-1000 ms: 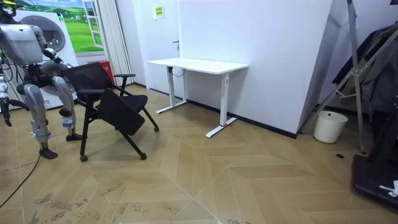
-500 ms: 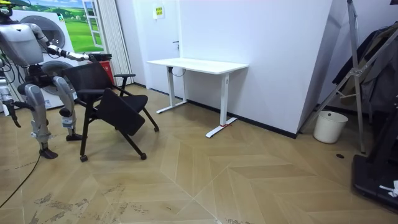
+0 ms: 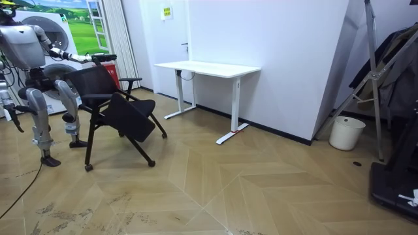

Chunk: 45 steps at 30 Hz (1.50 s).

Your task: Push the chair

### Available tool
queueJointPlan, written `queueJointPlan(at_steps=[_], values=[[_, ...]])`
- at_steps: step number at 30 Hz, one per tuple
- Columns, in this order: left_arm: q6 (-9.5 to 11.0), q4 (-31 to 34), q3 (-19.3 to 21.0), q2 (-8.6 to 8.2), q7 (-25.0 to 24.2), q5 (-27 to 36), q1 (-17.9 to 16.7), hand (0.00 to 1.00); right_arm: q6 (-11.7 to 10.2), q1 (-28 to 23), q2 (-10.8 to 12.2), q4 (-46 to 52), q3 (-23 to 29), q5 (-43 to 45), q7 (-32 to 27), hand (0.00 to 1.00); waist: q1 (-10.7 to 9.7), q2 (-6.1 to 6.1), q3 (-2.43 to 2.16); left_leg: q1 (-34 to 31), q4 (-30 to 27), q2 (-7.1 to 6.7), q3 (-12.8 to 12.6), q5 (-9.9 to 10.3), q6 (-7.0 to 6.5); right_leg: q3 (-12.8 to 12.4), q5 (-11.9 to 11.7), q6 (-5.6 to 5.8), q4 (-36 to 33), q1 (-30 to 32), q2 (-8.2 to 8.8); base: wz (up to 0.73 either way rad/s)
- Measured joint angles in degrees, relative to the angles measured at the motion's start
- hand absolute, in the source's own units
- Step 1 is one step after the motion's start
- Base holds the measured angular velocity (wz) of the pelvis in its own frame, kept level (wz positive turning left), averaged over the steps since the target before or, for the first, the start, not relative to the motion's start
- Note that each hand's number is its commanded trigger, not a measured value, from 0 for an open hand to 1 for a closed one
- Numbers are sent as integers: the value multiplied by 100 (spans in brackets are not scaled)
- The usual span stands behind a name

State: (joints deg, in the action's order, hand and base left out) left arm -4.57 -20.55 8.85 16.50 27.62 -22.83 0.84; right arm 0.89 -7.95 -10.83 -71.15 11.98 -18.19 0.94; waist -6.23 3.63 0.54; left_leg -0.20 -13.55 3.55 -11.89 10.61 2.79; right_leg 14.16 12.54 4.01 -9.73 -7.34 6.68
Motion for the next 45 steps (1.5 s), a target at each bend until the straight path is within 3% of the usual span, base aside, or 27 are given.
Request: queueJointPlan(at_steps=[9, 12, 16, 18, 21, 24, 27, 32, 35, 37, 41, 45], values=[[-43, 391, -115, 119, -295, -594, 2, 0, 3, 75, -29, -6, -164, 115, 95, 0, -1, 28, 11, 24, 3, -23, 24, -9, -15, -27, 0, 0, 5, -35, 14, 1], [-151, 556, -158, 155, -569, -908, 3, 0, 6, 111, -59, -25, -166, 96, 130, 0, -10, 87, 9, -12, 12, -23, 25, -14, -22, 1, -2, 3, 8, 1, 17, 0], [-224, 603, -468, 497, -1031, -1388, 10, 0, 44, 105, -91, -39, -171, 28, 130, 0, -52, 188, -36, -7, 15, -27, 25, -15, -22, 0, -2, 4, 8, -4, 23, 0], [-255, 622, -546, 669, -1255, -1458, 10, 0, 42, 158, -107, -38, -175, 27, 159, 0, -130, 221, -23, -8, 13, -28, 30, -15, -23, -2, -3, 4, 6, -6, 24, 0], [-302, 707, -791, 1073, -1883, -1548, 67, 0, 40, 214, -216, -48, -187, 24, 175, 0, -168, 297, 1, -11, 2, -31, 27, -15, -23, -17, -2, 4, 0, 3, 28, 0], [-403, 894, -813, 1211, -2340, -1560, 90, 0, 43, 227, -308, -51, -167, 49, 176, 0, -172, 337, 14, -12, 3, -30, 12, -15, -23, -24, -2, 4, 1, 14, 28, -2], [-569, 1077, -903, 1417, -2871, -1565, 123, 0, 48, 234, -402, -48, -156, 105, 167, 0, -210, 398, -14, -8, 5, -30, -6, -15, -23, -49, -2, 5, 1, 21, 29, -1], [-1101, 1331, -1224, 1752, -4055, -1798, 386, 0, 177, 305, -551, -58, -151, 405, 161, 0, -281, 506, -18, -3, 4, -27, -42, -16, -24, -119, -1, 6, 3, 39, 29, -3], [-1271, 1772, -1392, 2089, -4909, -1998, 441, 0, 179, 338, -608, -59, -96, 524, 164, 0, -312, 507, -15, -12, 1, -27, -68, -15, -25, -143, -1, 7, 5, 65, 35, -8], [-1386, 2054, -1462, 2210, -5373, -2097, 441, 0, 184, 342, -627, -52, 64, 518, 169, 0, -336, 512, -13, -17, 1, -29, -61, -15, -24, -142, 2, 12, 8, 65, 37, 0], [-1534, 2226, -1806, 2245, -6438, -2135, 690, 0, 232, 432, -752, -63, 68, 476, 172, 0, -347, 595, 2, -12, -4, -28, -51, -15, -24, -156, 5, 15, 10, 62, 38, -1], [-1627, 2461, -2108, 2251, -7336, -2010, 999, 0, 255, 542, -758, -65, 67, 464, 181, 0, -448, 641, -18, -12, -18, -27, -47, -15, -24, -186, 9, 16, 4, 73, 38, -4]])
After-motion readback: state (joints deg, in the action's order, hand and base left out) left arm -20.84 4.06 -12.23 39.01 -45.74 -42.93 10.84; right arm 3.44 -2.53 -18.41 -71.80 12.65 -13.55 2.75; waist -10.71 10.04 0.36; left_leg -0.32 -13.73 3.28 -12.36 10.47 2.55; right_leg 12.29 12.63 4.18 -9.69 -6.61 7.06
